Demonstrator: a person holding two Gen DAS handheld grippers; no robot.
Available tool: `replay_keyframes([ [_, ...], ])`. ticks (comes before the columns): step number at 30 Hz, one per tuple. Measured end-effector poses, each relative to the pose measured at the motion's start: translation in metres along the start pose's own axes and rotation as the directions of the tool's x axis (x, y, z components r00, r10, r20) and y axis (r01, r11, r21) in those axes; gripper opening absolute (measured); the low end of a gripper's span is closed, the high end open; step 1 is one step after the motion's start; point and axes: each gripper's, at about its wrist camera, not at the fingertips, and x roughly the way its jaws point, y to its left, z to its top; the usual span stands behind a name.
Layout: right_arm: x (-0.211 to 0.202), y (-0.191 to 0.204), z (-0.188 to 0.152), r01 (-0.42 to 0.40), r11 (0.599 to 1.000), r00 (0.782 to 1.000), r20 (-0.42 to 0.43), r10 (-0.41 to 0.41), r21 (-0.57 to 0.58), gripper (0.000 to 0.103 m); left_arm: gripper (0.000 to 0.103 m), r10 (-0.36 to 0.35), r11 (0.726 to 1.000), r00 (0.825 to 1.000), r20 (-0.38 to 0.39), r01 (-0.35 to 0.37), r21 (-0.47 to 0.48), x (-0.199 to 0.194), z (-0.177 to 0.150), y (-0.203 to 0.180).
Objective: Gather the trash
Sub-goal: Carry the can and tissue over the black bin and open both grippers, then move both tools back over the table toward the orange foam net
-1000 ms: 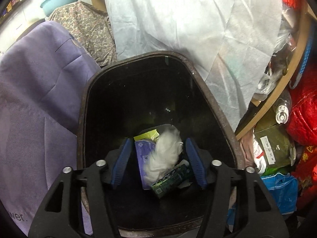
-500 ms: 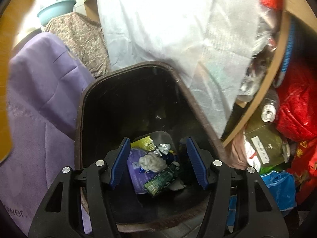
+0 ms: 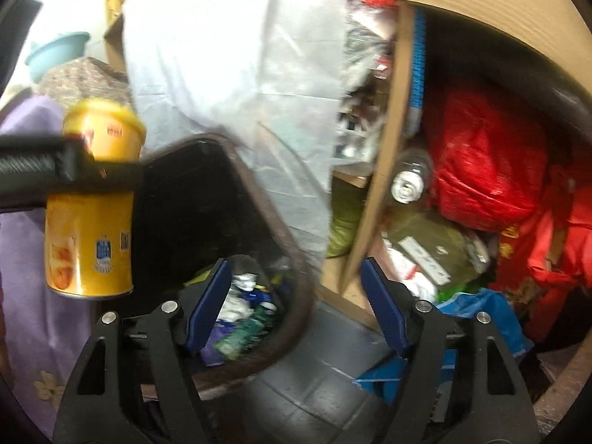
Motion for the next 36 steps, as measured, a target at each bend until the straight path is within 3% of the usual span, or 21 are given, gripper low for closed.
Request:
replay_keyframes([
  [8, 0.001, -0.009, 0.001, 0.039, 0.999, 0.999, 0.016, -0.039, 0.017, 0.073, 0.065, -0.003, 1.000, 0.999, -0.044, 0.002, -0.015, 0.031, -0.009, 0.003],
  [13, -0.002, -0.010, -0.001, 0.041, 0.999, 0.999, 0.016, -0.041, 0.028, 0.073, 0.066, -0.009, 1.000, 0.999, -0.044, 0.009, -0.006, 0.033, -0.010, 0.000],
  [21, -0.002, -0.012, 0.001, 0.028, 0.999, 1.000, 0.012, -0.028, 0.036, 0.073, 0.074, -0.014, 0.998, 1.000, -0.026, 0.016, 0.053, 0.027, -0.011, -0.010],
  [28, -0.004, -0.012, 0.001, 0.026, 0.999, 0.999, 0.024, -0.027, 0.038, 0.073, 0.075, -0.018, 0.999, 1.000, 0.023, 0.017, 0.040, 0.001, -0.014, -0.012],
  [36, -0.010, -0.008, 0.006, -0.003, 0.999, 0.999, 0.035, 0.002, 0.032, 0.073, 0.084, -0.012, 1.000, 0.992, 0.124, 0.011, 0.004, -0.066, -0.026, -0.013],
])
